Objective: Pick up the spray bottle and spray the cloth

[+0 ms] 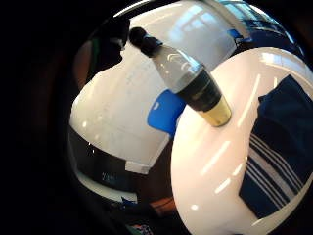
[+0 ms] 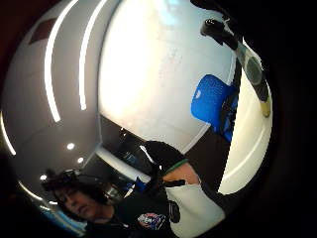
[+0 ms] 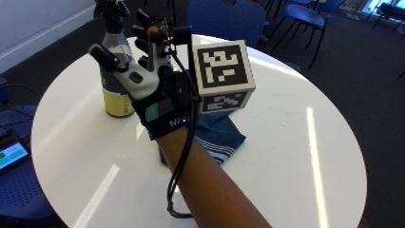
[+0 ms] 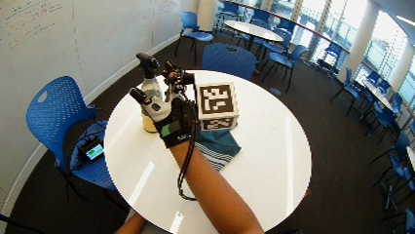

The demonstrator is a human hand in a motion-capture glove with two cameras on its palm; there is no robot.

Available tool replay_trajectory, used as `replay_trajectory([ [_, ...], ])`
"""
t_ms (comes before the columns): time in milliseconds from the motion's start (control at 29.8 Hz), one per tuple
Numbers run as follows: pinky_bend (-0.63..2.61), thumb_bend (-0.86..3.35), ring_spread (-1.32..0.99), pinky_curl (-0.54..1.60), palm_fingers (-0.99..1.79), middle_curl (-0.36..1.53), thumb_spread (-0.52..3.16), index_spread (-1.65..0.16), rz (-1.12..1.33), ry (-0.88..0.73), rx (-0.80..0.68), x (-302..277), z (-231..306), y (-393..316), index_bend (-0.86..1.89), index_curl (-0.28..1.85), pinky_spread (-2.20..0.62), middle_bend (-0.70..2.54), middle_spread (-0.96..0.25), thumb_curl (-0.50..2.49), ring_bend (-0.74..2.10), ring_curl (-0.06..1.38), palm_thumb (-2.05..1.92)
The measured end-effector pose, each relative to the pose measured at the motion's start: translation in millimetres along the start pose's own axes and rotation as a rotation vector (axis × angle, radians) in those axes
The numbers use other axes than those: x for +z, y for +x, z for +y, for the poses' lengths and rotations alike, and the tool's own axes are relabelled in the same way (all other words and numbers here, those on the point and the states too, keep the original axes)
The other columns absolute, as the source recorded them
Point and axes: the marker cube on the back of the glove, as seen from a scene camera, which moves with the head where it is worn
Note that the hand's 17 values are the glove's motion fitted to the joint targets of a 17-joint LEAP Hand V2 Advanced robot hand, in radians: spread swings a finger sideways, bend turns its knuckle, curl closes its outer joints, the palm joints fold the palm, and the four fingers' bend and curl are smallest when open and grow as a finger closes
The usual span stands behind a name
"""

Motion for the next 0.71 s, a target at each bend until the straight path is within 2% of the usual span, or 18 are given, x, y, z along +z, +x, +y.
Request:
replay_trajectory([
  [101, 0.47, -0.01, -0.09, 0.37, 0.51, 0.40, 0.89, -0.40, -0.029, -0.029, -0.025, -2, 21, -10, 0.12, 0.19, 0.14, 0.36, -0.04, 0.41, 0.45, 0.36, 0.46],
  [269, 0.29, 0.07, -0.14, 0.30, 0.98, 0.42, 0.94, -0.35, -0.051, -0.096, -0.020, -3, 46, -12, 0.29, 0.26, 0.06, 0.41, -0.10, 0.45, 0.53, 0.36, 0.64],
  [504, 0.25, 0.06, -0.16, 0.33, 1.07, 0.45, 0.89, -0.31, -0.057, -0.195, 0.010, -2, 78, -7, 0.23, 0.33, -0.01, 0.41, -0.14, 0.50, 0.53, 0.41, 0.76],
  [705, 0.24, 0.03, -0.17, 0.35, 1.20, 0.46, 0.84, -0.29, -0.007, -0.230, -0.003, -11, 82, -11, 0.18, 0.37, -0.07, 0.39, -0.15, 0.52, 0.56, 0.44, 0.80],
])
